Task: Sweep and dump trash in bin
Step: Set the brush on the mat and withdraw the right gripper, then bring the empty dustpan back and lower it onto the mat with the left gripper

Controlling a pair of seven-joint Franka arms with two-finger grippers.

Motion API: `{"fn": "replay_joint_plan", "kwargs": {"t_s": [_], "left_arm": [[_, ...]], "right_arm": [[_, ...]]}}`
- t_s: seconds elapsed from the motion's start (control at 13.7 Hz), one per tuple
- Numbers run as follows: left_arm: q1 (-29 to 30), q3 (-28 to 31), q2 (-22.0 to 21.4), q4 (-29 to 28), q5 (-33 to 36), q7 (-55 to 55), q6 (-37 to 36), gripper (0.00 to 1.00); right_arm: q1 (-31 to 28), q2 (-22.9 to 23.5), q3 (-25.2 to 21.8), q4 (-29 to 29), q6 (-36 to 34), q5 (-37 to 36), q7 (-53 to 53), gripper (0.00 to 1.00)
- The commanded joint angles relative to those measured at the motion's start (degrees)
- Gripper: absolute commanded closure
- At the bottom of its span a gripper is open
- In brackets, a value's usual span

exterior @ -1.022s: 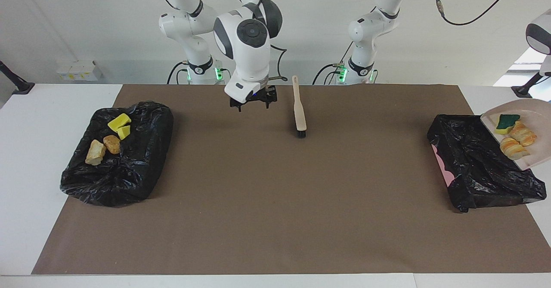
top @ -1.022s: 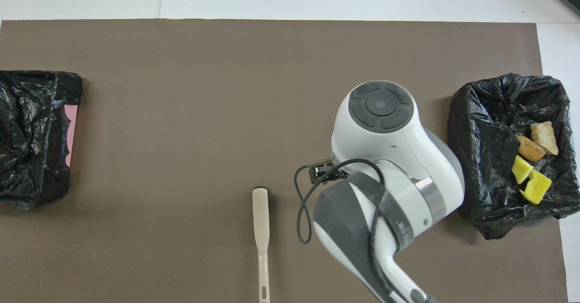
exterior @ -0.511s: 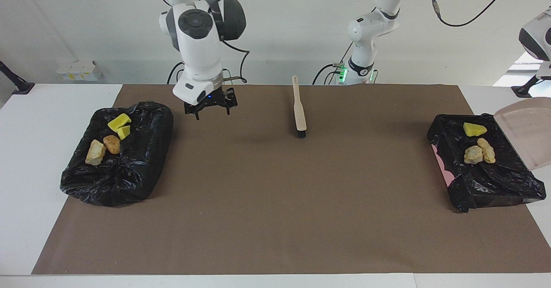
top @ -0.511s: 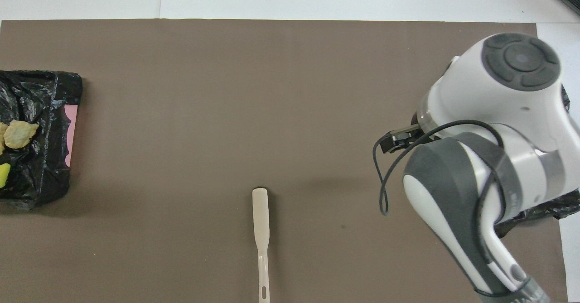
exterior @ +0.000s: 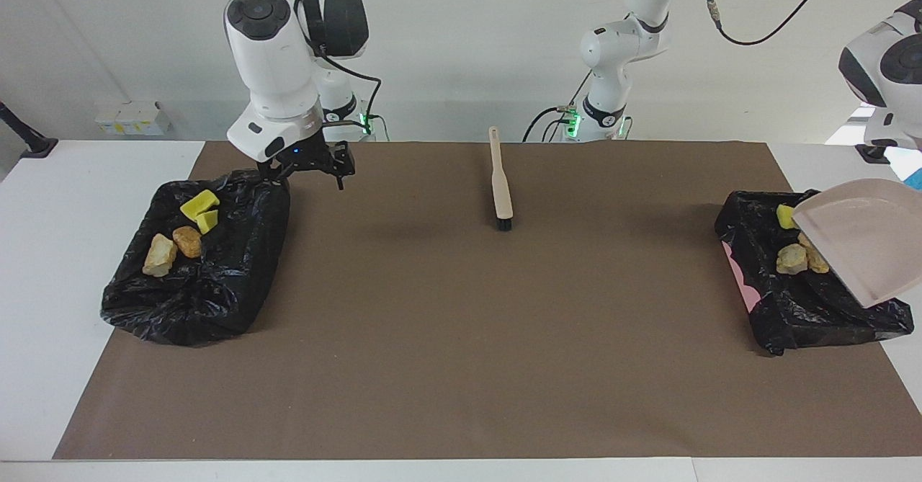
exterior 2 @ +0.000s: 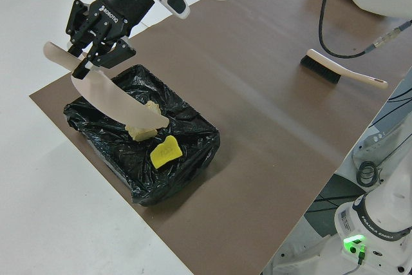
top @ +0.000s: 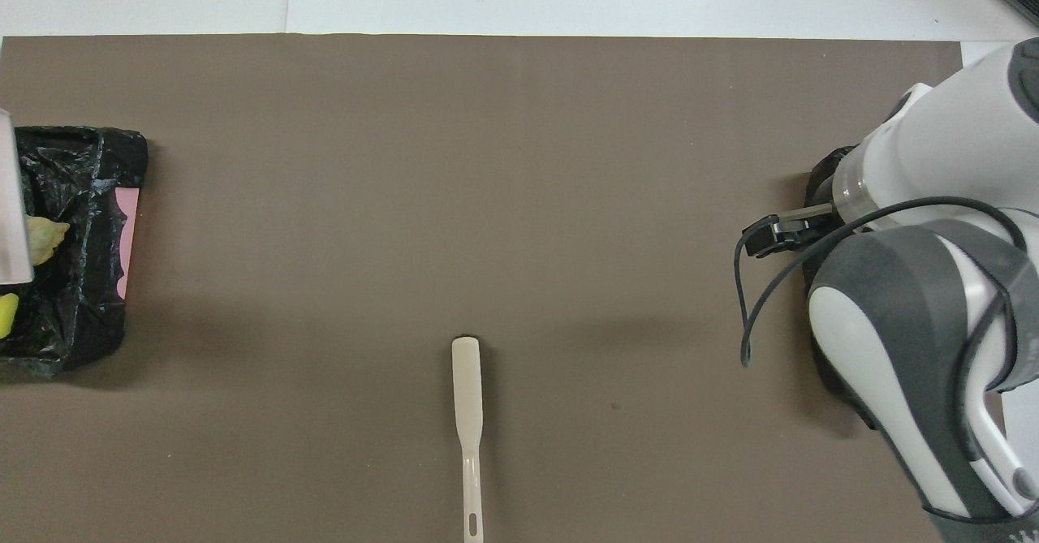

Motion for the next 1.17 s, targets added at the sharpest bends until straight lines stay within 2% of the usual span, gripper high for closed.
{"fn": "replay_joint_plan", "kwargs": {"t_s": [0.0, 0.15, 0.29, 0.37, 0.51, 0.66, 0.8, 0.95, 1.1], "left_arm": [[-1.7, 0.7, -4.3, -6.8, -9.8, -4.7, -0.4, 1.00], [-5.8, 0.6, -4.3, -8.6, -10.8, -12.6, -0.8, 1.00], [-8.4, 0.7, -4.2, -9.7, -16.2, -20.2, -0.5, 1.00], [-9.6, 0.7, -3.4, -9.7, -18.9, -23.5, -0.5, 1.00], [-15.1, 0.7, -0.7, -10.0, -19.9, -37.7, -0.5, 1.00], [-19.7, 0.6, 1.3, -9.8, -22.0, -49.7, -0.5, 1.00], [-22.1, 0.7, 2.0, -9.3, -29.1, -57.3, 0.0, 1.00], [-23.3, 0.6, 2.7, -8.3, -31.7, -64.4, 0.5, 1.00], [-27.7, 0.7, 4.3, -6.7, -34.9, -70.4, 0.3, 1.00]], "right_arm": [[0.5, -0.9, -4.6, 2.9, -0.5, 0.3, -0.1, 0.00], [0.5, -1.0, -7.1, 3.6, -0.4, 0.4, -0.4, 0.00], [0.5, -1.9, -9.6, 3.6, -0.4, 1.8, -0.4, 0.00], [0.5, -2.0, -10.8, 3.6, -0.6, 3.7, 0.0, 0.00], [-0.2, -2.5, -12.7, 3.6, -0.8, 6.6, 0.0, 0.00], [-0.2, -4.8, -13.1, 2.0, -1.2, 6.6, 0.1, 0.00], [0.2, -6.2, -13.0, -0.5, -0.3, 6.6, 0.2, 0.00], [0.5, -6.1, -13.0, -0.3, -0.4, 6.6, -0.1, 0.00], [0.6, -5.7, -12.7, 0.4, -0.5, 6.5, -0.1, 0.00]]}}
